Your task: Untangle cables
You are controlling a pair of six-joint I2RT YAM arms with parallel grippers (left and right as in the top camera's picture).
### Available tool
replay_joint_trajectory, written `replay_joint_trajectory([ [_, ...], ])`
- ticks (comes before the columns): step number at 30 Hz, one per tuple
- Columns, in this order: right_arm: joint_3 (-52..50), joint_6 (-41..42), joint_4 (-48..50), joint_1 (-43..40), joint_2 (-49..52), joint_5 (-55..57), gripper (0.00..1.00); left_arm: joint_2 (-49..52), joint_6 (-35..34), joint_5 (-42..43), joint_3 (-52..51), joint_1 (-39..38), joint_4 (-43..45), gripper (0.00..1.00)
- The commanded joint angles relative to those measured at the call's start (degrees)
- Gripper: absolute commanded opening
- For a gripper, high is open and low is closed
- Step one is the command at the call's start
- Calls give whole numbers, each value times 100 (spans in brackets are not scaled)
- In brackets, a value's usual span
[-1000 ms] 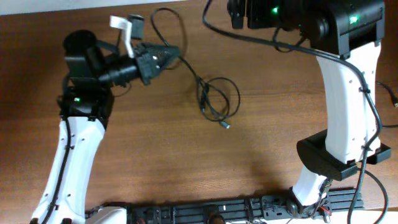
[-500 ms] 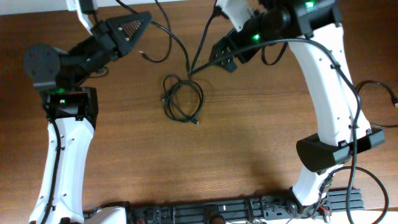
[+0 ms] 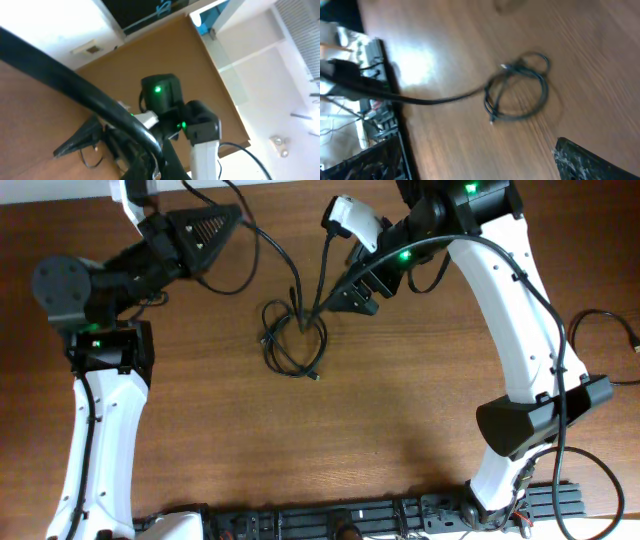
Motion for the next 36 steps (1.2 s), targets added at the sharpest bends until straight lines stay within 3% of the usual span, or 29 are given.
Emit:
replay_joint_trajectory([
  [1, 24, -852, 7, 4, -4, -1082, 96, -98, 1427, 129, 50, 24, -1080, 0],
  [4, 98, -841, 17, 7, -4, -1154, 96, -98, 2597, -168, 50, 24, -2293, 0],
  [5, 98, -826, 24, 9, -4, -1250, 96, -98, 2662, -247, 50, 24, -2459, 0],
  [10, 96, -822, 203, 70, -4, -1456, 96, -98, 2350, -337, 50, -214, -2157, 0],
  [14, 96, -533, 603, 87, -4, -1506, 80, -98, 2354, -354, 50, -599, -2162, 0],
  [16, 96, -160, 870, 87, -4, -1746, 77, -98, 2356, -466, 50, -758, -2164, 0],
  [18, 96, -20, 973, 87, -4, -1862, 61, -98, 2354, -570, 50, -848, -2159, 0],
  [19, 96, -22, 973, 85, -4, -1860, 48, -98, 2354, -588, 50, -870, -2162, 0],
  [20, 96, -22, 973, 85, -4, -1858, 24, -98, 2354, -588, 50, -883, -2164, 0],
  [22, 96, -22, 975, 85, -4, -1860, 6, -98, 2354, -588, 50, -892, -2159, 0],
  [29, 101, 120, 1075, 74, -4, -1864, 4, -98, 2356, -544, 50, -890, -2162, 4],
  [36, 470, 1805, 2302, -417, -15, -1836, 4, -98, 2533, 177, 50, -890, -2420, 23],
])
